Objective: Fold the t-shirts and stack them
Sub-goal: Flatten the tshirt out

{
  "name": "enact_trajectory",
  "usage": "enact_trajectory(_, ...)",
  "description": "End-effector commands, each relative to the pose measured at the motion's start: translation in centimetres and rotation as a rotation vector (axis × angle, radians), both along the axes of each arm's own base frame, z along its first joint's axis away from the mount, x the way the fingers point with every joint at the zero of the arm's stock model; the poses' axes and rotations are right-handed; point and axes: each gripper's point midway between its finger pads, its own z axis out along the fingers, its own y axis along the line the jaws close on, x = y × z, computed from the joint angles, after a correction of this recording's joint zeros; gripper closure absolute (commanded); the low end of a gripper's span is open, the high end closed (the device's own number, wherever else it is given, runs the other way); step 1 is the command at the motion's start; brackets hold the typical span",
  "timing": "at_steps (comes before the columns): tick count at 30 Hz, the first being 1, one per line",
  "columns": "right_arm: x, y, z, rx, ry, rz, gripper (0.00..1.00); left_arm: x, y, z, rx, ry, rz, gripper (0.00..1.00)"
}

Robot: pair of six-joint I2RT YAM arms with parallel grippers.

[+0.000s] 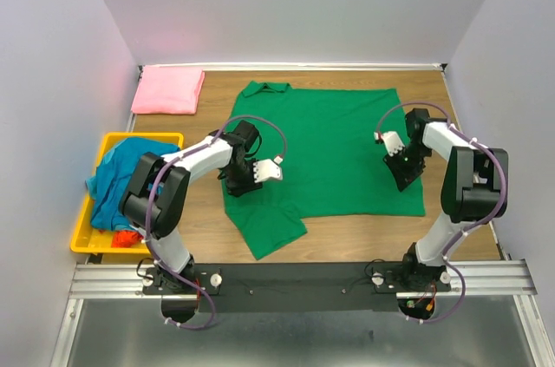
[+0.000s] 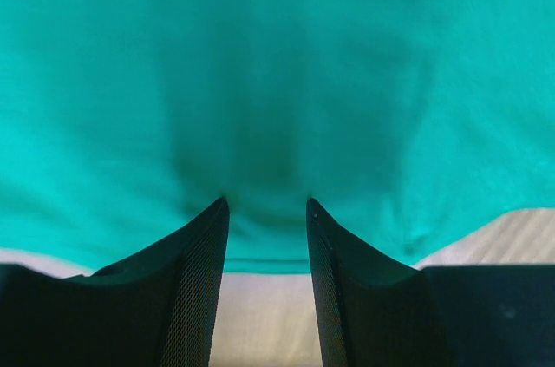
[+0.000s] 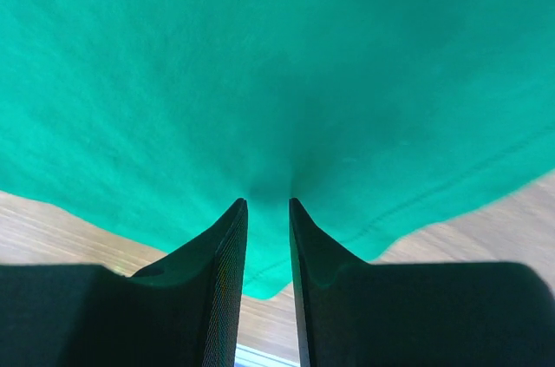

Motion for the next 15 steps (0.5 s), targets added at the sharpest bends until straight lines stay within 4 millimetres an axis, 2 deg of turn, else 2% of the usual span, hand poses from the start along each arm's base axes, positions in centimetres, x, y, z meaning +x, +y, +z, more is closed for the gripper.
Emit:
enact_trajectory(1, -1.4, -0.7, -1.7, -0.035, 0.025, 0.013, 0.68, -2.2, 1.6, -1.1, 0.045, 0.039, 0.000, 0.51)
enact_trajectory(6, -3.5, -1.0, -2.5, -0.056, 0.047, 0.041, 0.67, -6.2, 3.3, -1.9, 0.074, 0.120, -0.029, 0.51)
enact_trajectory(10, -5.0, -1.0, -2.4, -0.058, 0.057, 0.050, 0.67, -8.9, 3.4, -1.5, 0.071, 0.159, -0.078, 0.51)
enact_trajectory(12, -5.5, -0.8, -1.7, -0.050, 0.056, 0.061, 0.67, -10.2, 3.1, -1.2, 0.065, 0.180, -0.115, 0.51)
enact_trajectory(14, -5.5, -0.2, -0.6, -0.015, 0.044, 0.070, 0.67, -10.2, 2.5, -0.2, 0.039, 0.161, -0.135, 0.51)
enact_trajectory(15, -6.1, 0.6, 0.0, 0.032, 0.070, 0.066, 0.67, -9.7, 2.1, 0.4, 0.018, 0.142, -0.130, 0.50)
